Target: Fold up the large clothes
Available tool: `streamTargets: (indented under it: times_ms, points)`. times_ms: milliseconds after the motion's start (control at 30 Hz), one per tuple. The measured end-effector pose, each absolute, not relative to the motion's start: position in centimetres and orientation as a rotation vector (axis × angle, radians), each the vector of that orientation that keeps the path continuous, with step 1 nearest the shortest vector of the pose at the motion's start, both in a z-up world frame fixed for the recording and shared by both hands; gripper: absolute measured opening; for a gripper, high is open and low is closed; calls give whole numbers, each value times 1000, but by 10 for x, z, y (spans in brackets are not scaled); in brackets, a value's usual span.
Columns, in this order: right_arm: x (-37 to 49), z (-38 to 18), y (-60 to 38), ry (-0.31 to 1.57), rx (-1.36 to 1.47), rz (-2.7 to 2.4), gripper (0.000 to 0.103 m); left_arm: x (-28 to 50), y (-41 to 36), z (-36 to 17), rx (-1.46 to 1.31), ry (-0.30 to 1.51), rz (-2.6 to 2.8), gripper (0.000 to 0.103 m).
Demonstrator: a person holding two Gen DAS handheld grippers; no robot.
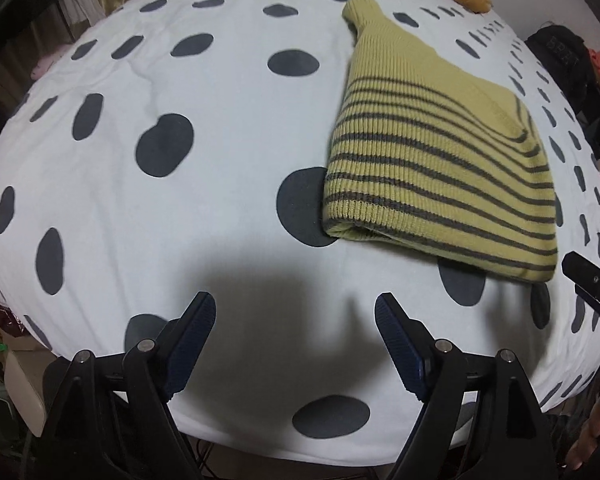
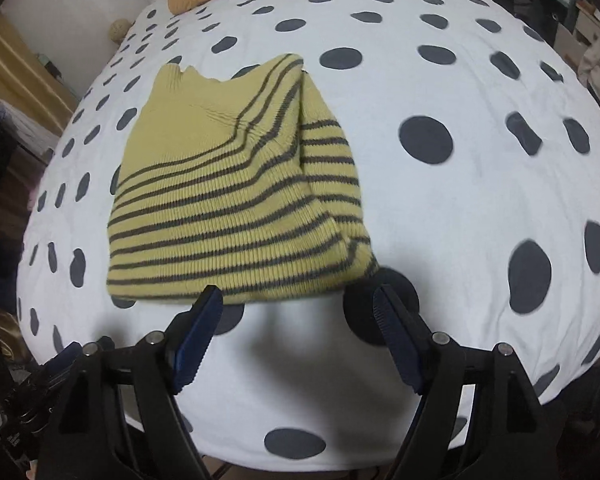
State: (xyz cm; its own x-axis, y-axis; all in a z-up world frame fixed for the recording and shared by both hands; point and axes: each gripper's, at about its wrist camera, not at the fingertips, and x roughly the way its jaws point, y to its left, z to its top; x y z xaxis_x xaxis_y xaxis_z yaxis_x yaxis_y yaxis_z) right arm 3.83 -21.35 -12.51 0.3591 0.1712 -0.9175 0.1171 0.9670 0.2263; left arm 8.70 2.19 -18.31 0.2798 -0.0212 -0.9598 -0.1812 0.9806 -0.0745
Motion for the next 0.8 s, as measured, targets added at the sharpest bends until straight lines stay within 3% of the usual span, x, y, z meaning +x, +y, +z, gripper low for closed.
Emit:
streamTargets:
  times_ms: [200, 233, 300, 533, 800]
  points:
    - [78, -174, -198, 1317, 1, -115, 77, 90, 16, -178, -191, 1303, 103, 82]
    - [77, -173, -207, 1322, 71, -111, 77, 89, 15, -173, -175, 1292, 102, 82]
    - [68, -157, -215, 1316, 175, -105, 77, 84, 12, -160, -149, 1257, 97, 82]
    - [11, -66, -180, 1174, 99, -33, 77, 74, -7, -120, -68, 1176, 108, 82]
    - [-17, -39, -172, 1138, 27, -65, 78, 58, -16, -92, -47, 1131, 122, 82]
